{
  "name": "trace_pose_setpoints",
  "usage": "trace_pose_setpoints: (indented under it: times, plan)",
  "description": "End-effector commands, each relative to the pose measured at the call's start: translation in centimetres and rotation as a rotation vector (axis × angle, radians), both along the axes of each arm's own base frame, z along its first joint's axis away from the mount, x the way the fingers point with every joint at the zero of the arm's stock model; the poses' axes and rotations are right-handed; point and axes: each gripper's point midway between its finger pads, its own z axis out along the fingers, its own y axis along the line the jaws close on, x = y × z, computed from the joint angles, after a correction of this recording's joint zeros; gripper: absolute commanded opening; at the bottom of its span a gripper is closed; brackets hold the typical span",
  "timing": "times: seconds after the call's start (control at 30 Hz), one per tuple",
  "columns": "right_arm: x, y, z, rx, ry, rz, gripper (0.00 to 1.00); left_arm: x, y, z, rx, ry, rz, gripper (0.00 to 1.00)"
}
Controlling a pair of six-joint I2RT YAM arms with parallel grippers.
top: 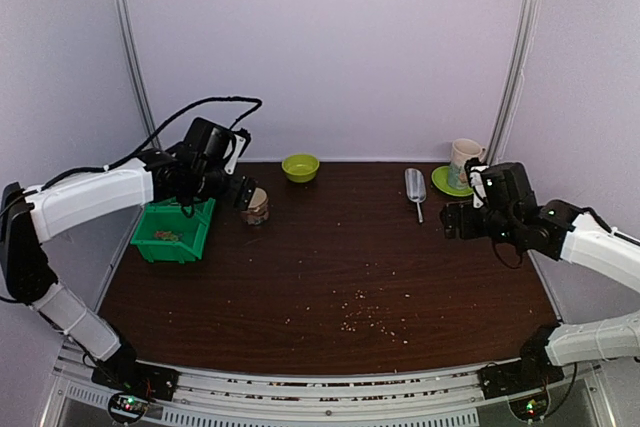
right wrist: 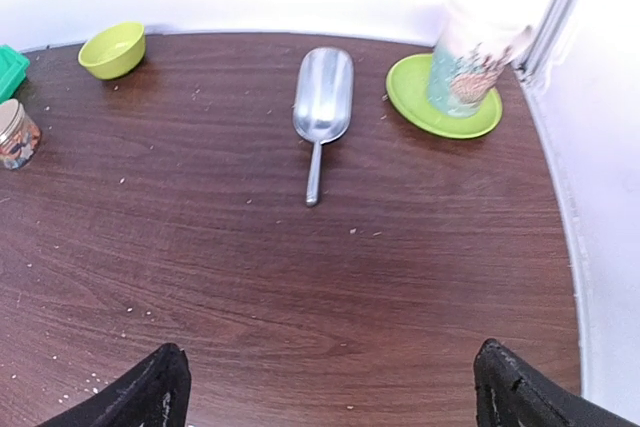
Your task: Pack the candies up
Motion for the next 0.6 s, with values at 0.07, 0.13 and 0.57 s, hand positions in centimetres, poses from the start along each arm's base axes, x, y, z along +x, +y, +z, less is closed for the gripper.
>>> trace_pose_setpoints:
  times: [0.07,0.13,0.57]
  plan:
    - [-2.0,-3.3,2.8,-0.083,-0.078,-0.060,1.00,-4.1,3.3,1.5,-0.065,-0.024,0.055,0.98]
    - [-2.8,-3.7,3.4,-0.069,-0.109,-0.050,0.99,-5.5,4.9,1.9,-0.076,-0.044,0.085,0.98]
    - [-7.1,-5.8,5.0,0.013,-0.283,0.004,0.99,-14.0,13.1,2.1,-0.244,-0.196,0.221,0.98]
